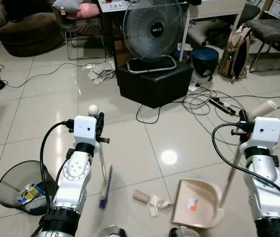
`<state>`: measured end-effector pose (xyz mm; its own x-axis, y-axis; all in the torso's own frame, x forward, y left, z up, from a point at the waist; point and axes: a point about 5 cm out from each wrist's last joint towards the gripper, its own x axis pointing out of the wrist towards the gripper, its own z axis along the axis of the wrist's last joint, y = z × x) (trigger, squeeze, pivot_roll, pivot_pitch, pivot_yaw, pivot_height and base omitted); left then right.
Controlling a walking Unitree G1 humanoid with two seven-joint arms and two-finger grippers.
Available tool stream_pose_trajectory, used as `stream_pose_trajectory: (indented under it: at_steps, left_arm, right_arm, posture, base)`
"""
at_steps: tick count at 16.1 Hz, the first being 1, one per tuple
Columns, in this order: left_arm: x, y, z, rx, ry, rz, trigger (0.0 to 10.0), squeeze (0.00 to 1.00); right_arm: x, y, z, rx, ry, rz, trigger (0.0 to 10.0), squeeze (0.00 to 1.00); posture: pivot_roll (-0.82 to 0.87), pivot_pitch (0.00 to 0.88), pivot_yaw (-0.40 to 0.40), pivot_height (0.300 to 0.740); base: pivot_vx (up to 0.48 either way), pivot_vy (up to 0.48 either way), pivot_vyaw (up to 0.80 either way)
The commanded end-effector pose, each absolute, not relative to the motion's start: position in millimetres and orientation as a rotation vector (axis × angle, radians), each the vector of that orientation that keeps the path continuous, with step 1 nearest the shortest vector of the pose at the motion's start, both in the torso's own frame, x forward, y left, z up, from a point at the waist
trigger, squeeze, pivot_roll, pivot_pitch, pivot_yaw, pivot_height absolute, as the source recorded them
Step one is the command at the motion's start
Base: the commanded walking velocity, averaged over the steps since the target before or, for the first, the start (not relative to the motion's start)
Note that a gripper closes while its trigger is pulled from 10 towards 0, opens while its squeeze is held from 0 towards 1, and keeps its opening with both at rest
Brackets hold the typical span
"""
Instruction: Sweep floor
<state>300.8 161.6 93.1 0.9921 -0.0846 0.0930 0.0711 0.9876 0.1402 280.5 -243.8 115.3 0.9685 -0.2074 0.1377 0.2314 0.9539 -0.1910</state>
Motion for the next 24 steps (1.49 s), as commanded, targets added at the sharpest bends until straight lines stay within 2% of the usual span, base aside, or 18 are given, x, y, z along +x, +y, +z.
stream_pose_trajectory:
  at_steps: [1, 6, 10, 15, 24]
  left_arm:
    - [308, 161, 106, 0.154, -0.161, -0.081, 10.0, 0.00]
    - [321, 164, 114, 0.182, -0.177, -0.078, 10.0, 0.00]
    - [323, 170, 117, 0.193, -0.189, -0.046, 10.0, 0.00]
    - [321, 162, 113, 0.177, -0.188, -0.062, 10.0, 0.00]
    - [325, 164, 115, 0.163, -0.186, -0.020, 10.0, 0.00]
  right_arm:
    - [285, -245, 122, -0.234, -0.153, -0.207, 10.0, 0.00]
    - [298, -242, 119, -0.343, -0.146, -0.181, 10.0, 0.00]
    - [304, -238, 120, -0.324, -0.170, -0.180, 10.0, 0.00]
    - [299, -237, 119, -0.270, -0.215, -0.217, 10.0, 0.00]
    - [301, -242, 119, -0.279, -0.240, -0.221, 10.0, 0.00]
  posture:
    - [-0.04, 0.083, 0.059, 0.740]
    - [-0.01, 0.113, 0.043, 0.740]
    - [0.01, 0.129, 0.016, 0.740]
    - [0.01, 0.162, 0.067, 0.740]
    - [0.03, 0.210, 0.075, 0.740]
  base:
    - [0.000, 0.000, 0.00]
    - [0.000, 0.000, 0.00]
    - [0.000, 0.000, 0.00]
    - [0.000, 0.000, 0.00]
    - [0.000, 0.000, 0.00]
